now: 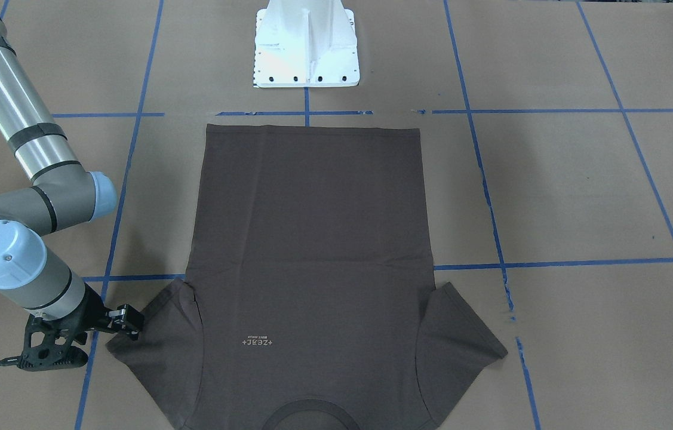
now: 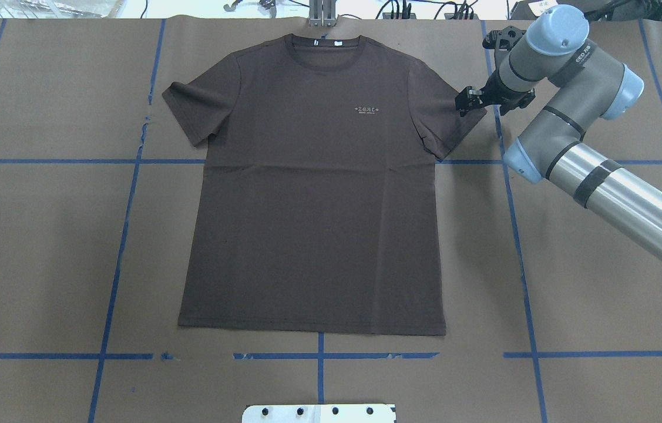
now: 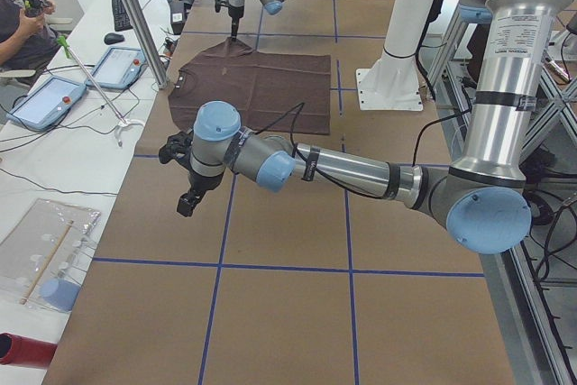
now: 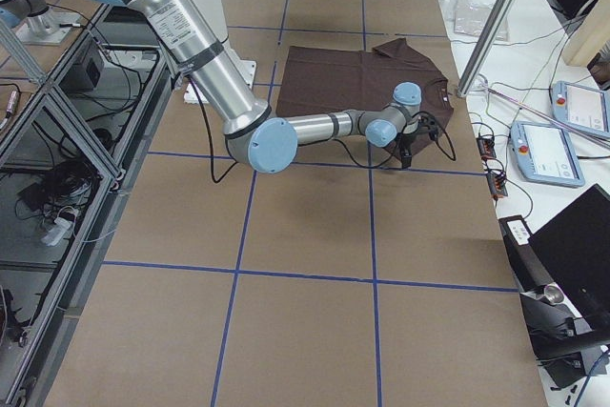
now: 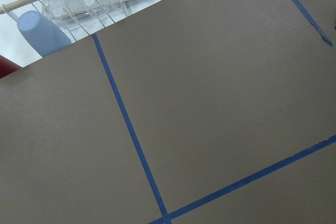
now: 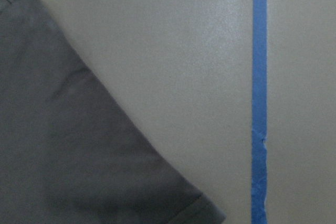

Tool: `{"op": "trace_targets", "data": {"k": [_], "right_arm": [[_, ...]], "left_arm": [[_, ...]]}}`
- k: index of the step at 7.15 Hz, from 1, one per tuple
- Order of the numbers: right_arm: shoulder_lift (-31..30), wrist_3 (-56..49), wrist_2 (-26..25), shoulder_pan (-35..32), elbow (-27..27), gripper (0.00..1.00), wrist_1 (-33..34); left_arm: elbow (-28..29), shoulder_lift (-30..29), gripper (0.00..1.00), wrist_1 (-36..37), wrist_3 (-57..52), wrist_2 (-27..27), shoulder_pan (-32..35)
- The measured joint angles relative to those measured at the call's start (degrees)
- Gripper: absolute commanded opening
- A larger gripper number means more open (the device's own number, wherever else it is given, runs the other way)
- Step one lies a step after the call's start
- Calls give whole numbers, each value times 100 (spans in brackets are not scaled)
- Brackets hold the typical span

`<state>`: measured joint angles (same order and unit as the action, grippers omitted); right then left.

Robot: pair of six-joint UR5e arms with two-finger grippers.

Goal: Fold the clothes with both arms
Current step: 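Grasp the sleeve nearest the right gripper at its edge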

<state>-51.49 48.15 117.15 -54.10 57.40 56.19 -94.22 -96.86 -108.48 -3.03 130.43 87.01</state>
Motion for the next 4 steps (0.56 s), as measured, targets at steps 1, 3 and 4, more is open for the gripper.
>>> {"op": "trace_targets", "data": {"k": [1,3,4], "right_arm": [[87,-4,1,2,-95,99,-2],[247,-7,8,3,-268,99,-16],[275,-7,14,-4,-303,99,-24]], "left_arm": [[5,0,100,1,-3,0,0],[12,0,100,2,-5,0,0],[11,0,100,2,-5,0,0]]}}
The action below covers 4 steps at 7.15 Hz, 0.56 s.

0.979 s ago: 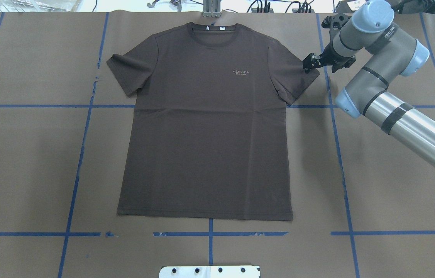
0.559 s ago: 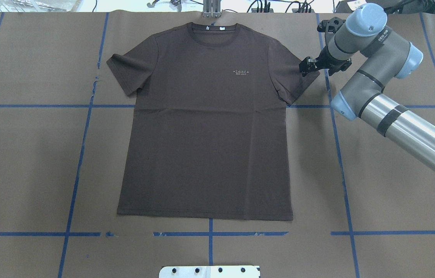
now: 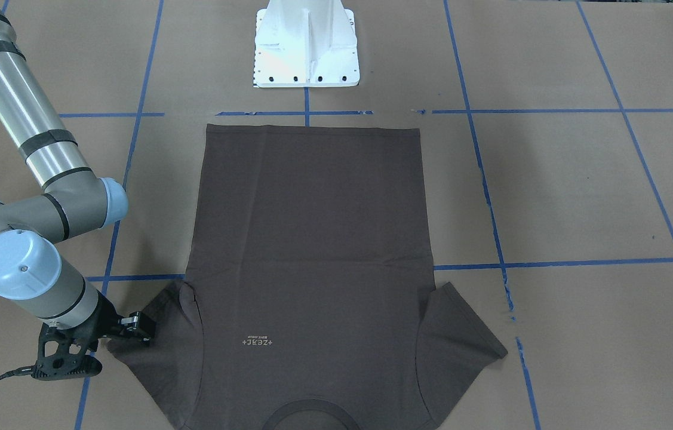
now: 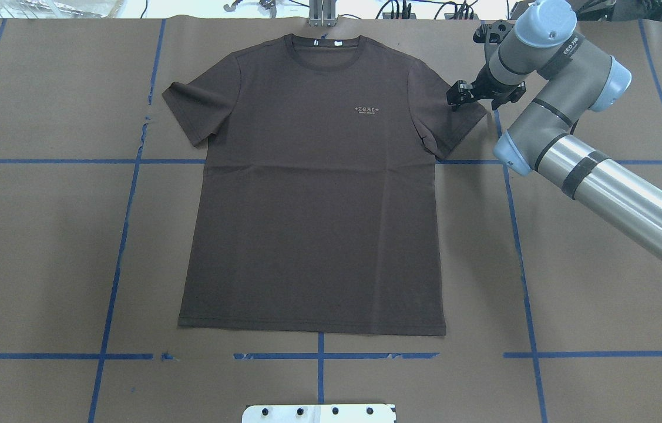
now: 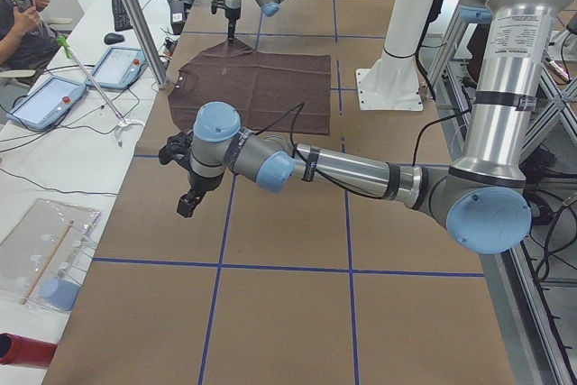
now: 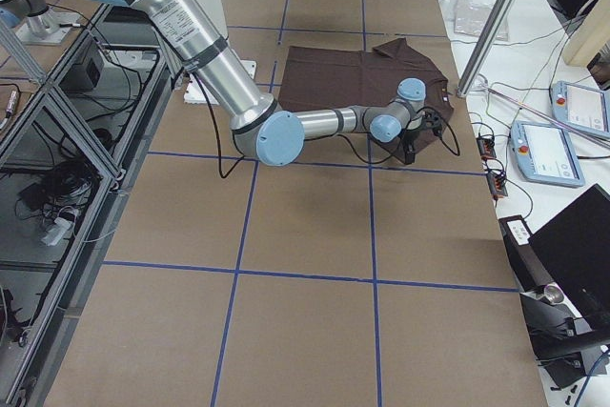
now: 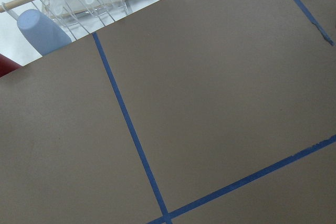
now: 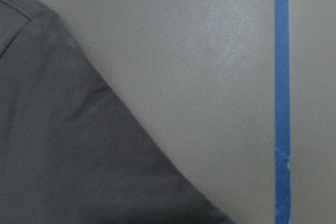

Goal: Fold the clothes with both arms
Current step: 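Grasp the sleeve nearest the right gripper at its edge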

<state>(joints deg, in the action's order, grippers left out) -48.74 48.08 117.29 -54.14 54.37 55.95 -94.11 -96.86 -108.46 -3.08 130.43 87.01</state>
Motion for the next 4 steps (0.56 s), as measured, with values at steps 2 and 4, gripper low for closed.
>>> {"op": "trace_targets", "data": {"k": [2,4], "right_arm": [[-1,0,10,-7,-44,98,-4],[-21,0,18,-9,-70,62,-5]], "left_arm": [[-11,0,100,0,0,0,0],[-31,0,100,0,-2,0,0]]}}
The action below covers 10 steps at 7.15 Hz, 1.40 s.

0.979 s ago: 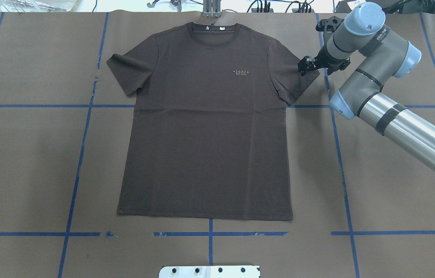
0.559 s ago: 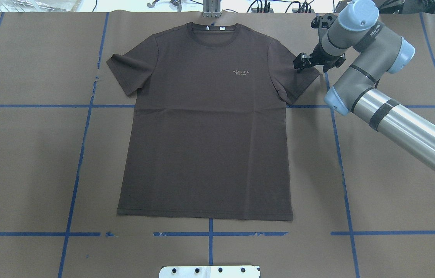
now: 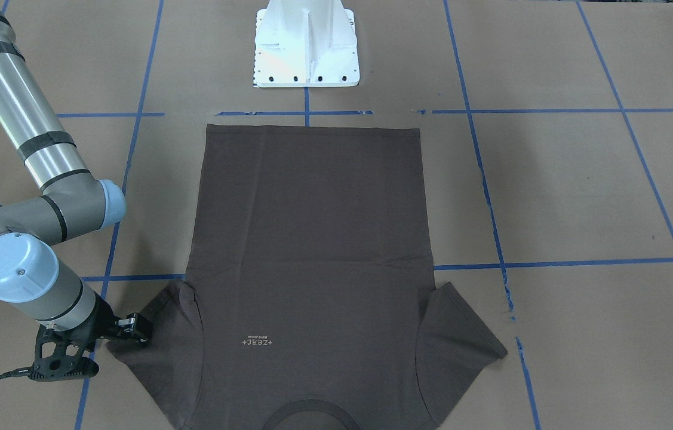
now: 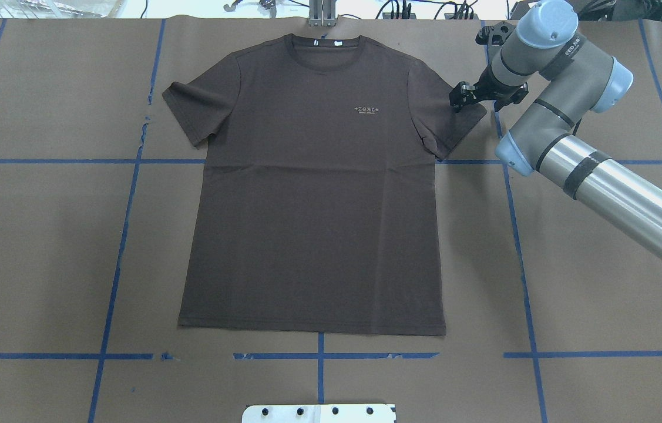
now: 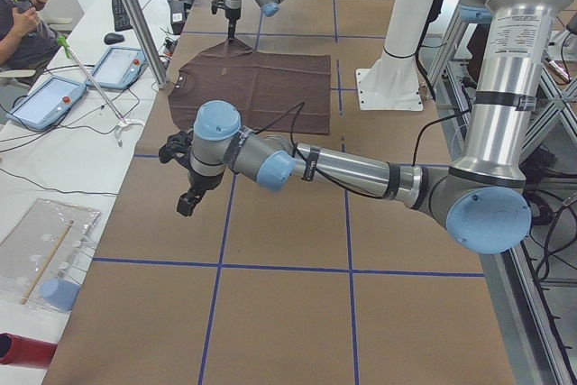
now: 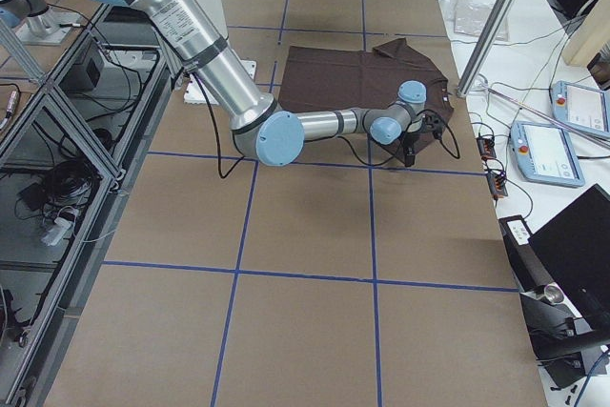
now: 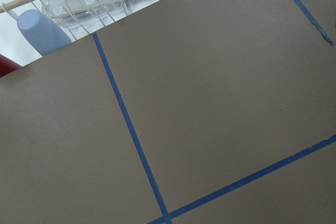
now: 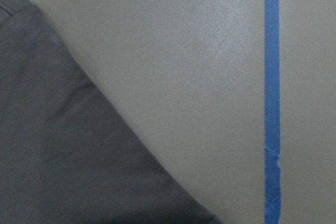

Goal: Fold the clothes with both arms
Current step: 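Grasp the sleeve nearest the right gripper at its edge, then fold the sleeve inward onto the shirt body with the right gripper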

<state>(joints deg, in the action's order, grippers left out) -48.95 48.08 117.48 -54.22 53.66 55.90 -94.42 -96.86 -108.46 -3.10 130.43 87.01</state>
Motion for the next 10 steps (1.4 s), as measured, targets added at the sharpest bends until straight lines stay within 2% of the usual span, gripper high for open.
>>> {"op": "trace_targets", "data": {"k": [1,2,3,4,5,7,10], "right_arm": [[0,2,4,0,-8,41,0],[-1,5,13,-1,-11,27,0],[2,8,36,-6,-11,21,0],[11,9,64,-10,-8,16,0],[21,9,98,-13,0,16,0],[67,11,236,-76,68,0,2],[232,44,281,-89,397,0,40]], "left_arm": [[-3,0,100,0,-3,0,0],[-4,-3,100,0,-5,0,0],[9,-17,100,0,-6,0,0],[28,-32,100,0,-6,0,0],[42,-42,100,0,-7,0,0],[58,-54,100,2,-6,-2,0],[88,-77,100,8,-11,-8,0]]}}
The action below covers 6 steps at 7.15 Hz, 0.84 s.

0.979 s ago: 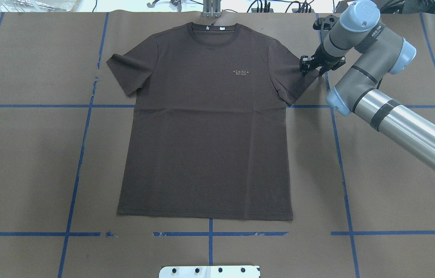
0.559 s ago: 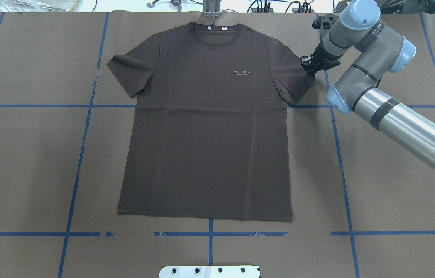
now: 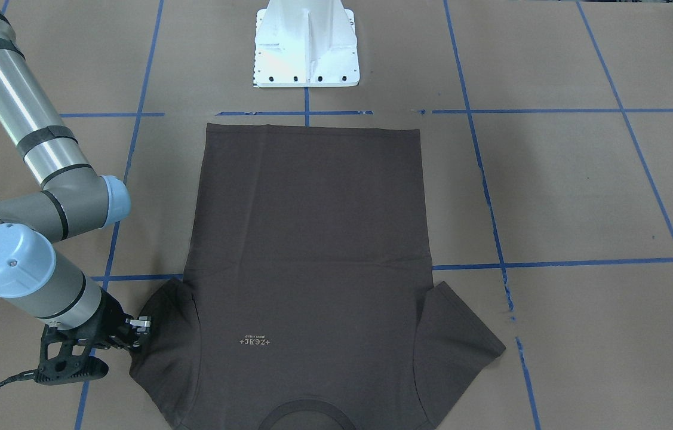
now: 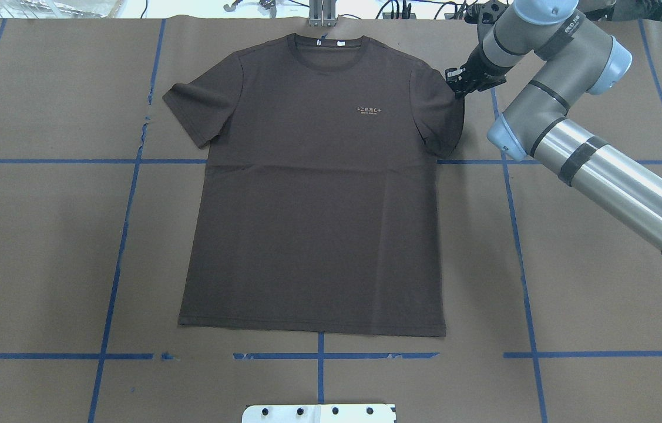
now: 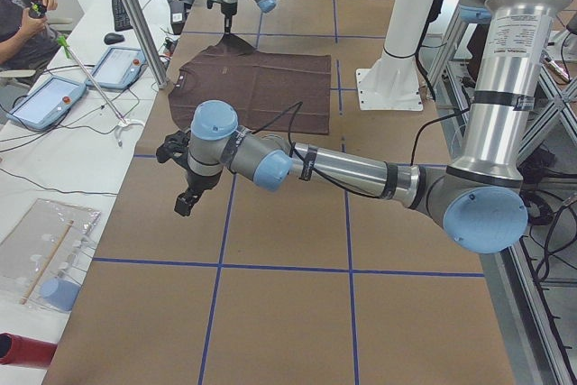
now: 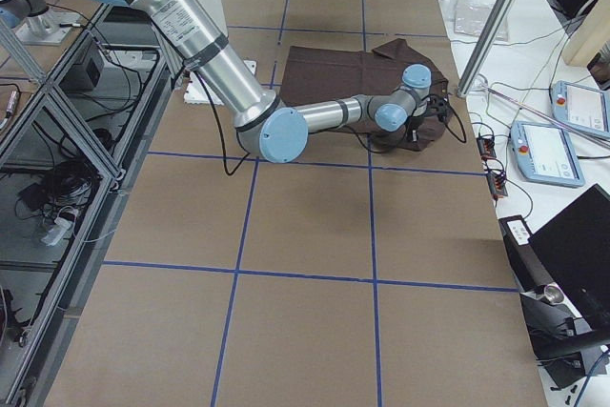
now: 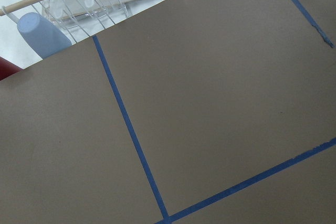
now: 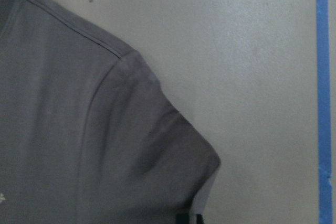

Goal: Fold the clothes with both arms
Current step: 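Fold the sleeve inward onto the shirt body with the right gripper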

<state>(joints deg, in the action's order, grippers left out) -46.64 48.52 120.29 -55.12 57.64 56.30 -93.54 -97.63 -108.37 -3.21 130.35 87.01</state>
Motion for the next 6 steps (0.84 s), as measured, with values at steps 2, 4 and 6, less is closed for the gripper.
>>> {"op": "trace_targets", "data": {"k": [2,4,6], "right_arm": [[329,259,-159,155,45,0,24],[762,379,-741,500,-96,0,16],[1106,393,-1175,775,-330,0,-3]], "left_arm": [[33,-14,100,-4,-19,0,0],[83,-38,100,-7,-24,0,0],[96,-50,100,0,-5,1,0]]}}
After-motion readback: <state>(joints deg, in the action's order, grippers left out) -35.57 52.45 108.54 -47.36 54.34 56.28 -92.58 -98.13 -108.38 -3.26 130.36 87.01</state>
